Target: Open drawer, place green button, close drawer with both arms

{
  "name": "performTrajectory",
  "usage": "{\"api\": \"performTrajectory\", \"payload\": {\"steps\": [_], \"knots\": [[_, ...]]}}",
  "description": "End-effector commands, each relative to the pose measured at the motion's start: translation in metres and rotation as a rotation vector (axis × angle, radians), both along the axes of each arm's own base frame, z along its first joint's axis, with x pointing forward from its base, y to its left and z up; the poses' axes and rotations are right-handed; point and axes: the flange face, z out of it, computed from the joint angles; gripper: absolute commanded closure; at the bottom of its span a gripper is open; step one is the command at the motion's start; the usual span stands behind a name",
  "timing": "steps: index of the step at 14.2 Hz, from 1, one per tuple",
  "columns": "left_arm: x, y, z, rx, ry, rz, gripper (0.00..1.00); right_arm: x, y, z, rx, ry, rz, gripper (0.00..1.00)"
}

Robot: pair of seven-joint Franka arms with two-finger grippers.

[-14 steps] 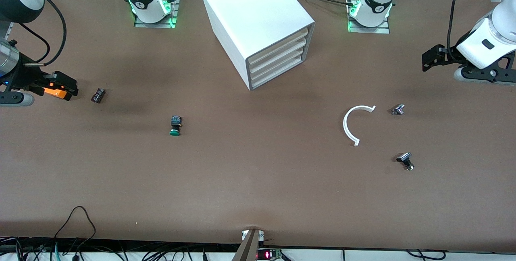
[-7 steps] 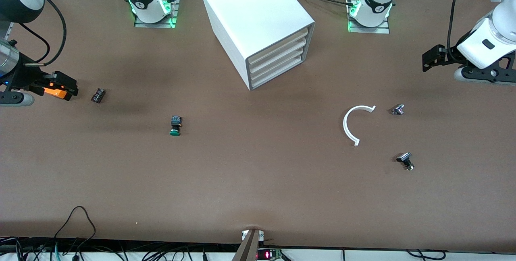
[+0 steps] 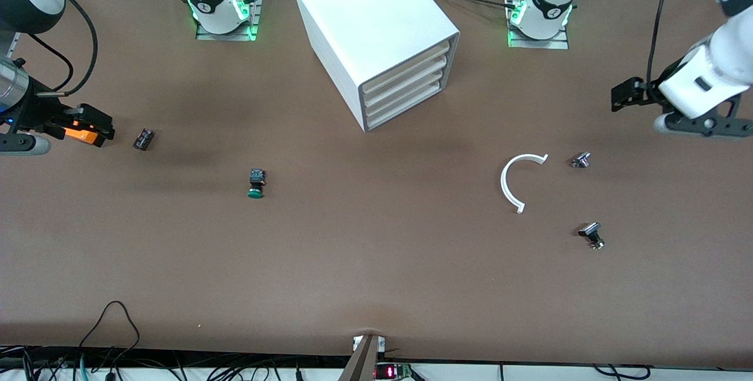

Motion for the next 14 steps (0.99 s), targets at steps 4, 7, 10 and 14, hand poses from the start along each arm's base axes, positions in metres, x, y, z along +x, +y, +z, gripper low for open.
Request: {"api": "performTrajectory", "payload": {"steps": [4, 7, 10, 14], "knots": [[0.029, 0.015, -0.041, -0.023, 0.123, 0.022, 0.0, 0.005, 0.004, 0.007, 0.006, -0.018, -0.015, 0.0], [0.034, -0.012, -0.078, -0.105, 0.209, 0.005, 0.0, 0.013, 0.011, -0.002, 0.017, -0.034, -0.009, 0.0], [0.042, -0.057, -0.163, -0.297, 0.363, 0.032, 0.0, 0.023, 0.029, -0.019, 0.059, -0.028, 0.002, 0.0], [0.013, -0.109, -0.277, -0.489, 0.389, 0.161, 0.0, 0.045, 0.069, -0.06, 0.041, -0.021, 0.052, 0.0]]}}
